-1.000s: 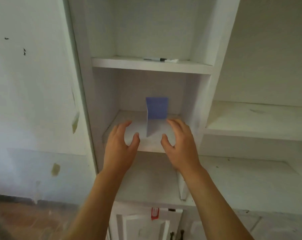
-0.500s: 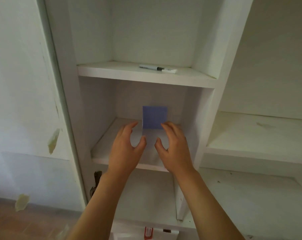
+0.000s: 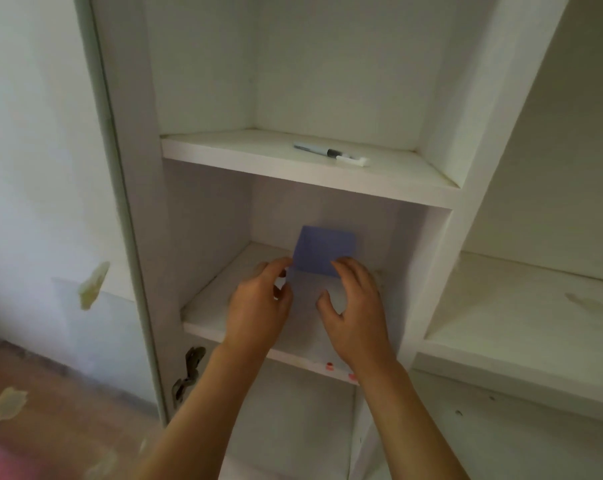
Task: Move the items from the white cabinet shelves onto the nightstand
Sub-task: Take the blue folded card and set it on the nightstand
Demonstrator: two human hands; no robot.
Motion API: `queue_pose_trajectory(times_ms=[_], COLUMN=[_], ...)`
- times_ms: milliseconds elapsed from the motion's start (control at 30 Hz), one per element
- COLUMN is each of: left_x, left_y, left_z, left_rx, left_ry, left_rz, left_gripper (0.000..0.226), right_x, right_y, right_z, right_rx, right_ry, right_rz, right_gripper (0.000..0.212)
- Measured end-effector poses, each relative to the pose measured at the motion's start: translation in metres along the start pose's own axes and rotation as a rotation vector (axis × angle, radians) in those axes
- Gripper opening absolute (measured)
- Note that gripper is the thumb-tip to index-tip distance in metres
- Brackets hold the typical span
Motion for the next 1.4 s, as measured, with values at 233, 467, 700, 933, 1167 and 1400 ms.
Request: queue_pose_trajectory(times_ms=[233,467,700,933,1167,1400], left_x=[0.001,-0.009,-0.015,-0.006,-0.001,-0.012], left_y=[-0.026,-0.078,-0.111,-0.102,-0.088,-0.087], left_z=[0.009,0.019,0.034,0.018,0.015,0.000], left_rx=[0.025,0.130,0.243,0.141,0.151,0.170], left_ry=[-0.012,0.045,0.019,0.046,0.057,0.091], left_rz=[-0.124,-0.251,-0.285,-0.245,-0.261,-0.334], left_gripper=[0.042,0.041,0.035,0.038,0.033,0.025], right_x=[-0.001,0.003,0.013,0.023,0.027,0.021], right_y=[0.024,0.043,0.052,0.041,0.022,0.014], right_z=[-0.007,0.008,0.038,0.027,0.000,0.003], right_rx=[0.067,0.030,-0.043,-0.152,-0.261,-0.187], right_ry=[0.022,-0.053,-0.205,-0.152,-0.050,-0.098], right_rz=[0.042,0.056,0.033,-0.007,-0.022,-0.057], right_gripper=[0.057,0.058,0.054,0.055,0.053,0.048])
Point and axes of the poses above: each hand's wrist, its own x-axis towards the middle knuckle, its own y-axis out of the palm, z = x × y, the point moved 10 cm from there along x, towards the middle knuckle, and after that the axes turned 10 degrees about -z, right-handed, at the moved point
